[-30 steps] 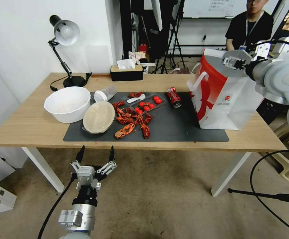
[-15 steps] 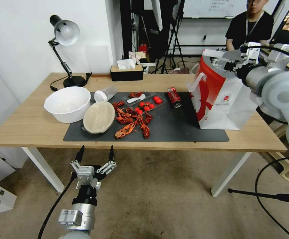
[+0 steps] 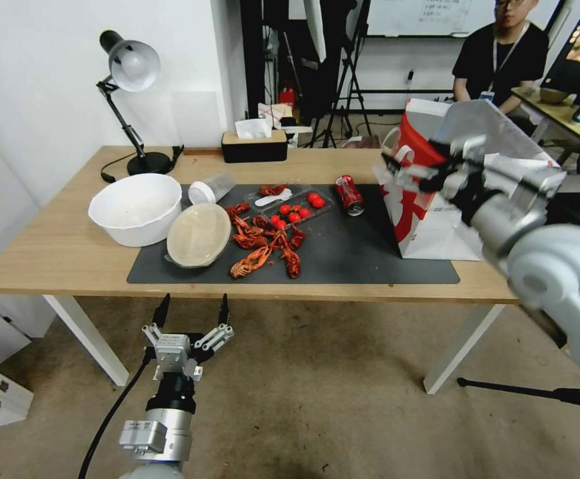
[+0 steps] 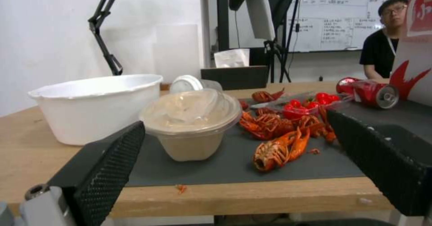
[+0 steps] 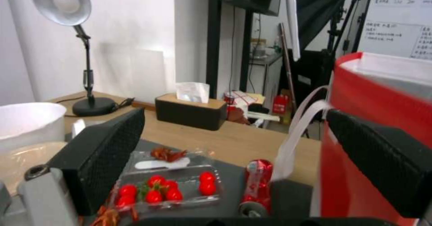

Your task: Pick up the trash from the table and place it into the takeout bag.

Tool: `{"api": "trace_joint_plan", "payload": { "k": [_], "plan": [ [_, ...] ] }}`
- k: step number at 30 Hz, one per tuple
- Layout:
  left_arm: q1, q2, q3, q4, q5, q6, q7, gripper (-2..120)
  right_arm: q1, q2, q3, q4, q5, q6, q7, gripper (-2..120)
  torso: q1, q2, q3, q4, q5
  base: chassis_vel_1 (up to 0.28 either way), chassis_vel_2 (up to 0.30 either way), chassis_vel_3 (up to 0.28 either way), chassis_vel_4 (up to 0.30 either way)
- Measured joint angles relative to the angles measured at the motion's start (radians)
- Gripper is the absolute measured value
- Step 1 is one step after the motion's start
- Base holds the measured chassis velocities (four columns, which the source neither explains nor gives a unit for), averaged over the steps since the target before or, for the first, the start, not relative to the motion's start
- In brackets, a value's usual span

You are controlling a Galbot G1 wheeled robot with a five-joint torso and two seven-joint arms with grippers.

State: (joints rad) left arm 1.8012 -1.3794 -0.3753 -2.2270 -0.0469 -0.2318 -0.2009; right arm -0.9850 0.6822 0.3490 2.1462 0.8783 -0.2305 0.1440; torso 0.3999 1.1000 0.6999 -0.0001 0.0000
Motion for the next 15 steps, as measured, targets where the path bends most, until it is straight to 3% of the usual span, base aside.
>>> {"api": "trace_joint_plan", "payload": {
  "k": [15],
  "plan": [
    [0.004, -0.003, -0.008, 0.011, -0.004, -0.017, 0.0, 100, -0.225, 0.124, 0.018, 0.041, -0.187, 0.095, 0.012, 100, 0.0, 0.0, 0.0, 0.0001, -0.0003, 0.0, 0.0, 0.0, 0.0]
  ]
}}
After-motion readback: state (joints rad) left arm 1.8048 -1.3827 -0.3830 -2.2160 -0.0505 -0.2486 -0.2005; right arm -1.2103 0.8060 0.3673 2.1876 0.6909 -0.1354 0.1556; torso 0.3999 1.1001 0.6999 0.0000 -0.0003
